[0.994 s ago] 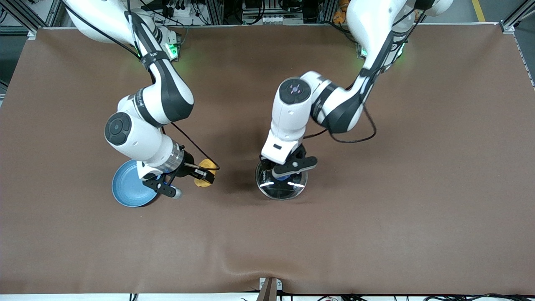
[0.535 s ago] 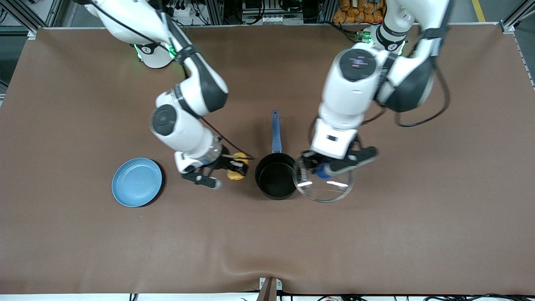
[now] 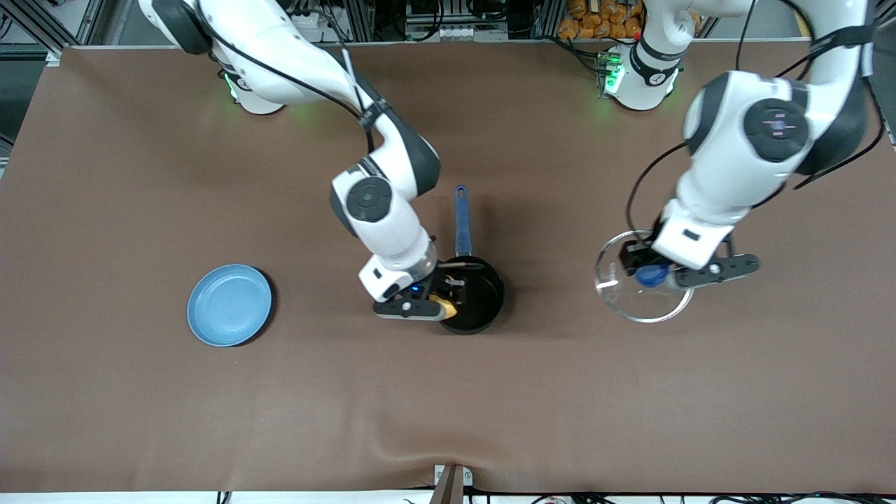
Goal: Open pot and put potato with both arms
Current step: 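Lower the potato into the pot while the left gripper sets the lid down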
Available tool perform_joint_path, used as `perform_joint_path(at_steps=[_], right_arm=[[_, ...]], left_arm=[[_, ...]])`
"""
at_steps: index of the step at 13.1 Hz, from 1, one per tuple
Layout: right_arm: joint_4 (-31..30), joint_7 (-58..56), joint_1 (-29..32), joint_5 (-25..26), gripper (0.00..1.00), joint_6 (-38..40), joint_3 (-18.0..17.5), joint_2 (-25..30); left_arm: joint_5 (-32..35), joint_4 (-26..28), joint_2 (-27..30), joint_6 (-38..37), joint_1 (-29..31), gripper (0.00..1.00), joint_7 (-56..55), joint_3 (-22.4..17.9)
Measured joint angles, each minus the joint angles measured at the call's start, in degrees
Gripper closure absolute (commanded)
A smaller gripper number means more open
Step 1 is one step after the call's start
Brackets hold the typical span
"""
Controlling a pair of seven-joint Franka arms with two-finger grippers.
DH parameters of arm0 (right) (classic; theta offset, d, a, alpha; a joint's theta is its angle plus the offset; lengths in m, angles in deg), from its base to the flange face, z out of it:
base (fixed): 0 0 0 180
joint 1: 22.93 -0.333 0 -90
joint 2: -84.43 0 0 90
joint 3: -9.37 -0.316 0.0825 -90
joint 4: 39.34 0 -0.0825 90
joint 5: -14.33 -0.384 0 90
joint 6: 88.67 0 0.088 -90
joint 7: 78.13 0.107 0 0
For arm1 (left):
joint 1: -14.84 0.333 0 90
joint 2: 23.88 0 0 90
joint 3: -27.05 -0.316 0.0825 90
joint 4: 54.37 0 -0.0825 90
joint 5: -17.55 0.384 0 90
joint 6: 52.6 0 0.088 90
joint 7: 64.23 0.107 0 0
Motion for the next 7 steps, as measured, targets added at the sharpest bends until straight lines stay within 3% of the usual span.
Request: perform_joint_path(at_steps=[3, 7], right_arm=[[3.52, 0.00, -1.73, 1.78, 1.00, -0.83, 0.11, -5.45], [4.63, 0.11, -3.12, 1.84, 1.00, -0.87, 0.16, -7.85]], left_arm=[[-1.59, 6.97, 0.68, 7.02, 3.87, 1.00, 7.43, 0.03], [-1.80, 12.13, -4.17, 16.57, 6.75, 1.00, 12.85, 0.05]])
